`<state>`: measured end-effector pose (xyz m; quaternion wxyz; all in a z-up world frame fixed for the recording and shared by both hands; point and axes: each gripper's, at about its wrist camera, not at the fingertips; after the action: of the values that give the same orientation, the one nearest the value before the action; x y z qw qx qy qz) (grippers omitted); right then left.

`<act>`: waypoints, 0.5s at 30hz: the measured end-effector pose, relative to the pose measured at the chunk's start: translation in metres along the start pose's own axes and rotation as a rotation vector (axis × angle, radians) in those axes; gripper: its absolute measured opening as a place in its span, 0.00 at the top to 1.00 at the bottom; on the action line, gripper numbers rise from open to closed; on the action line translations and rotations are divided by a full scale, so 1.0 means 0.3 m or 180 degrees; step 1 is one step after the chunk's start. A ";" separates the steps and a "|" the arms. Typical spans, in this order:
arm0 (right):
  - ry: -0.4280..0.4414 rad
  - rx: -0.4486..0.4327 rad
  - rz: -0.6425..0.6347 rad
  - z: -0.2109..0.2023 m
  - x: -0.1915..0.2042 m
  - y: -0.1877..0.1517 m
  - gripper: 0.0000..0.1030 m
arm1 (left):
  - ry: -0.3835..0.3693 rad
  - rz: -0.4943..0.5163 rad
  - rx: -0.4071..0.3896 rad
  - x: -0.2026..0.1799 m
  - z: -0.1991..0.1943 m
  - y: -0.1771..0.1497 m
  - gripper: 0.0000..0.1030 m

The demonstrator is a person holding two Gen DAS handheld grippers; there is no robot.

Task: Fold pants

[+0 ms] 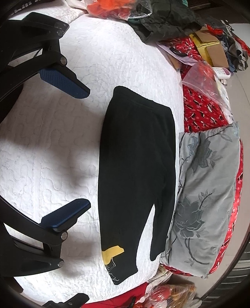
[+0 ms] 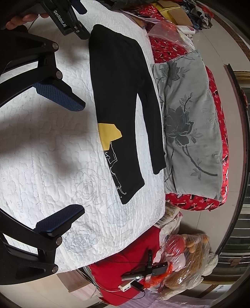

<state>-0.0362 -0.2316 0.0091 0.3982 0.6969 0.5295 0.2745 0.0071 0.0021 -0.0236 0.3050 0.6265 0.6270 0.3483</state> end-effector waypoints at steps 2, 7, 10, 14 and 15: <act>0.0007 -0.0003 -0.0002 0.000 -0.002 -0.001 0.04 | 0.0005 -0.0001 -0.0018 0.001 -0.001 -0.004 0.00; 0.0019 0.0004 -0.0002 0.001 -0.002 0.000 0.04 | -0.0024 0.0042 -0.0064 -0.005 0.000 0.001 0.00; 0.0037 0.0019 -0.0011 0.009 -0.004 0.000 0.04 | -0.0060 0.0074 -0.0005 -0.010 0.018 0.013 0.00; 0.0056 0.0067 -0.0008 0.034 -0.015 0.007 0.04 | -0.0158 0.0061 0.0106 0.001 0.059 0.062 0.00; 0.0061 0.0076 -0.0001 0.041 -0.020 0.011 0.04 | -0.0171 0.0048 0.0103 0.007 0.071 0.085 0.00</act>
<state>-0.0263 -0.2411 0.0055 0.3847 0.6989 0.5366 0.2748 0.0391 0.0047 -0.0148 0.3090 0.6452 0.6194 0.3235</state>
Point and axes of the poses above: each gripper's, at about its wrist camera, not at the fingertips, and z roughly the way its jaws point, x to its left, y to its top, and after that the axes turned 15 degrees about -x, right-handed
